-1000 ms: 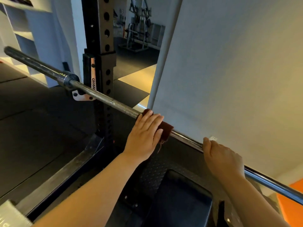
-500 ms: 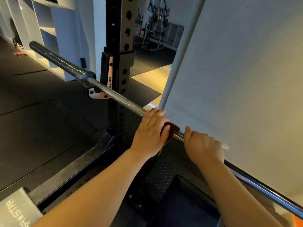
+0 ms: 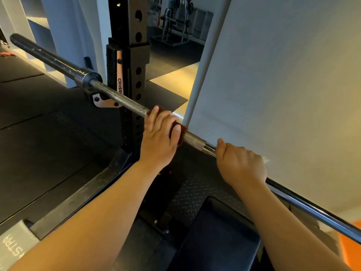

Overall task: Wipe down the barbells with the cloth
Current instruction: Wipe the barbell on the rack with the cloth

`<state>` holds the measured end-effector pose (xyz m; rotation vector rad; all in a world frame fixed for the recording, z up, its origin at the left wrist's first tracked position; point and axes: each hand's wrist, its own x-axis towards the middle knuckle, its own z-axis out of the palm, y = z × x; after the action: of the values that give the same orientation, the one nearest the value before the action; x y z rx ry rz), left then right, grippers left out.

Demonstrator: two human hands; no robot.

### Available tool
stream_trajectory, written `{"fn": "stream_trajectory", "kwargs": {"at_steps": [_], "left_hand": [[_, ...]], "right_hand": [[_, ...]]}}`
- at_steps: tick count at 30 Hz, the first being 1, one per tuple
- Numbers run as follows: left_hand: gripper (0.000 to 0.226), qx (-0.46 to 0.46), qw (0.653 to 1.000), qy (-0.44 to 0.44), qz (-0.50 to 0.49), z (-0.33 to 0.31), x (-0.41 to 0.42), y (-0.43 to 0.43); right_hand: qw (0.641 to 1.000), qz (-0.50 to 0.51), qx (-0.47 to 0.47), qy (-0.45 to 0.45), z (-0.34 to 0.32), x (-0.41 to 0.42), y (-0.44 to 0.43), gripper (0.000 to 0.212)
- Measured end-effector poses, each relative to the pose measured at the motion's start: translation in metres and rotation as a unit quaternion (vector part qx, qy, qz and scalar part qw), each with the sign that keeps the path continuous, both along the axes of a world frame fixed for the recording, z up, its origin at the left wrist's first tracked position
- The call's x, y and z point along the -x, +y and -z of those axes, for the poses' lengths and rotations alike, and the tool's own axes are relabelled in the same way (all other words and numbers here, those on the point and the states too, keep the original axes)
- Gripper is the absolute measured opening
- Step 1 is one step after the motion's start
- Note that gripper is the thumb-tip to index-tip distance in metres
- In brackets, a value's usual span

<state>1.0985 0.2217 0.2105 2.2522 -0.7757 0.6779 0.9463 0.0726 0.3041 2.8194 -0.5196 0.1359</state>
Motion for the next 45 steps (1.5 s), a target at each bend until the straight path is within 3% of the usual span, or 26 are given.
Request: {"fn": "stream_trajectory", "kwargs": {"at_steps": [3,5,12,14,17,22,27,31,38,41,45], "left_hand": [[0.045,0.100,0.990,0.084,-0.043,-0.011,0.019,-0.022],[0.048,0.109,0.989,0.088,-0.042,-0.015,0.035,-0.032],[0.043,-0.066,0.992,-0.064,0.090,0.006,0.026,-0.001],[0.041,-0.034,0.994,-0.061,0.078,0.001,0.000,0.013],[0.039,0.080,0.997,0.007,0.008,-0.003,-0.019,0.014],[0.041,0.174,0.977,0.113,-0.040,-0.002,0.021,-0.031],[0.048,0.082,0.995,0.047,0.038,0.005,0.069,-0.047],[0.044,0.014,0.998,-0.012,0.061,0.006,0.047,-0.018],[0.038,0.160,0.977,0.128,-0.067,-0.015,0.000,-0.013],[0.032,0.163,0.978,0.113,-0.060,-0.011,0.028,-0.038],[0.038,0.099,0.994,0.044,-0.008,0.000,0.059,-0.045]], "right_hand": [[1.000,0.006,-0.014,0.000,0.001,0.003,0.000,0.040],[0.999,0.012,-0.032,-0.014,0.001,0.006,0.001,0.036],[0.998,0.037,-0.047,-0.037,0.003,0.001,0.001,0.038],[0.998,0.043,-0.035,-0.043,0.005,-0.001,0.000,0.038],[0.996,0.068,-0.036,-0.045,0.011,-0.007,-0.006,0.056],[0.993,0.083,-0.038,-0.072,0.014,-0.009,-0.006,0.060],[0.993,0.088,-0.035,-0.073,0.013,-0.009,-0.003,0.058],[0.992,0.091,-0.049,-0.069,0.011,-0.007,-0.002,0.058],[0.993,0.088,-0.033,-0.068,0.009,-0.006,0.000,0.059],[0.993,0.094,-0.041,-0.060,0.009,-0.007,0.001,0.059],[0.995,0.088,-0.034,-0.039,0.008,-0.007,0.001,0.057]]}}
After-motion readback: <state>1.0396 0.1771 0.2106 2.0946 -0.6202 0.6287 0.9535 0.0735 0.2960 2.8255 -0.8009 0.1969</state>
